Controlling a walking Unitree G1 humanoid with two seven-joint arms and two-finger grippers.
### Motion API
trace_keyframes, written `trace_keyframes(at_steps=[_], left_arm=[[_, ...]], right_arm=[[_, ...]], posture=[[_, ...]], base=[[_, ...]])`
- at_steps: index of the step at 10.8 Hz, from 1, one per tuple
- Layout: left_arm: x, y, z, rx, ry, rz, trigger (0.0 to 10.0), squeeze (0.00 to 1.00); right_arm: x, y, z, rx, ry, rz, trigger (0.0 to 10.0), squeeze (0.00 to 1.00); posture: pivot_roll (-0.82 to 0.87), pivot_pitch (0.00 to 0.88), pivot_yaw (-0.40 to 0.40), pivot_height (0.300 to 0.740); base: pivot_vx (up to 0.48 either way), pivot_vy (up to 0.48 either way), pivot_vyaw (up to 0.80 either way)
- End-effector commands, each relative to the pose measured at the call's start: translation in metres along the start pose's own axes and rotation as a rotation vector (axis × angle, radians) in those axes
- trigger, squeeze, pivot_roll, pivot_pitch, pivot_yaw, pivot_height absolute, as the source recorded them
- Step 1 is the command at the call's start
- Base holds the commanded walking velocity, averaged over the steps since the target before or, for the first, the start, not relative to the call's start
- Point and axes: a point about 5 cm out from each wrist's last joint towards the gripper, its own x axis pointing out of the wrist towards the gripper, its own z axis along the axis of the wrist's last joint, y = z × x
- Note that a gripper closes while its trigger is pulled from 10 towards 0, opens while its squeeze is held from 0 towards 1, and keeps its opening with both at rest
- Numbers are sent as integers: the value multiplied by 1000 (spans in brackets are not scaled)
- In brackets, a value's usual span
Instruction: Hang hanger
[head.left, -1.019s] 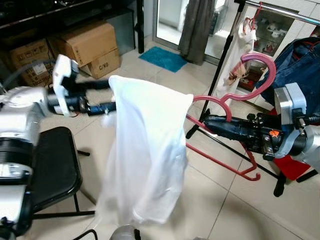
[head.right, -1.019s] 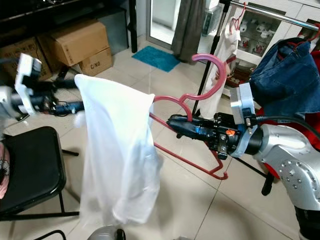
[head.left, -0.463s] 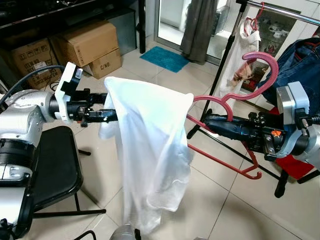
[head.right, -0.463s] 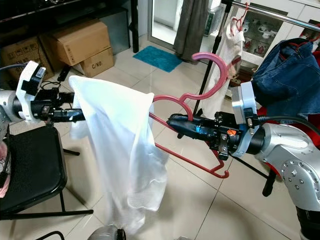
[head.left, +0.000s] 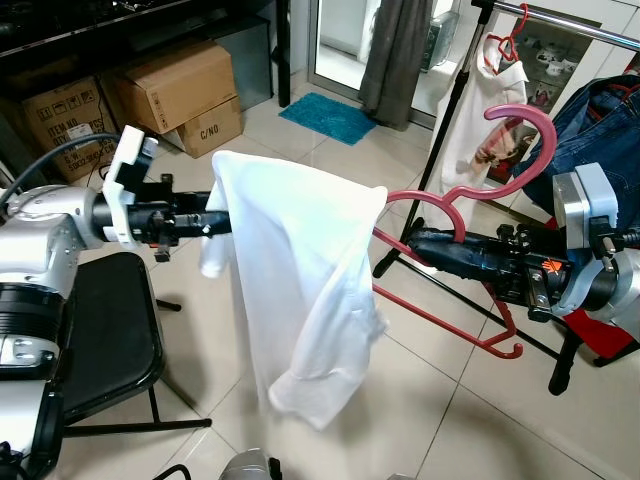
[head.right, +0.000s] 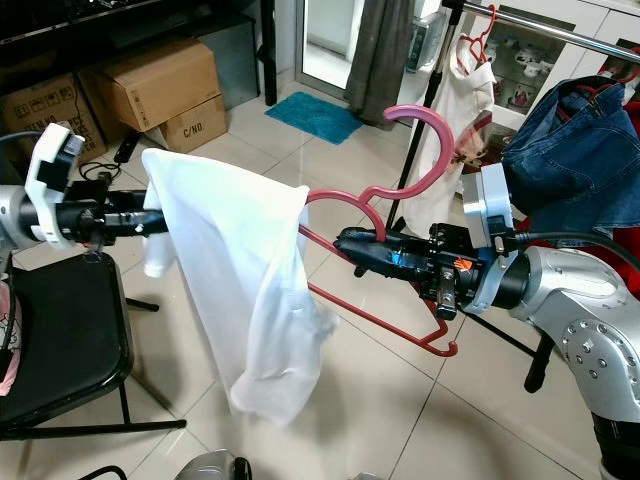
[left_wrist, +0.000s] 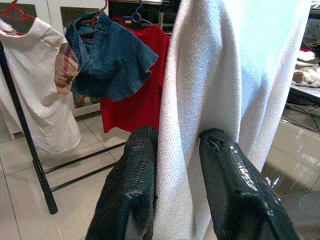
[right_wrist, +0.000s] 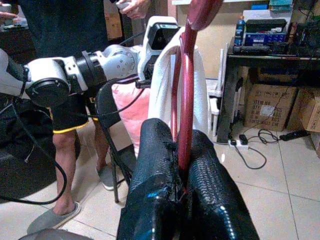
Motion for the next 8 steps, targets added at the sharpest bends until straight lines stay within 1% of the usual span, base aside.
trace_keyframes(at_steps=[1, 2, 5, 6, 8], left_arm=[[-3, -2, 5, 20, -11, 4, 0, 0], [-3, -1, 6, 16, -32, 32, 0, 0], [-3, 0, 4, -2, -46, 61, 0, 0], [-5, 0, 4, -10, -66, 73, 0, 0], [-13, -4, 3, -30, -115, 109, 0, 0]], right_arm=[[-2, -1, 6, -23, -16, -8, 10000, 0], [-2, -1, 5, -22, -10, -15, 10000, 0], [-2, -3, 5, -23, -4, -20, 10000, 0], [-2, -3, 4, -23, -1, -22, 10000, 0], [-3, -6, 3, -36, -1, -50, 10000, 0]], posture=[[-4, 52, -19, 740], [-4, 52, -19, 740], [-6, 49, -23, 740], [-7, 37, -28, 740], [-8, 26, -28, 740]], base=[[0, 0, 0], [0, 0, 0], [0, 0, 0], [0, 0, 0], [0, 0, 0]])
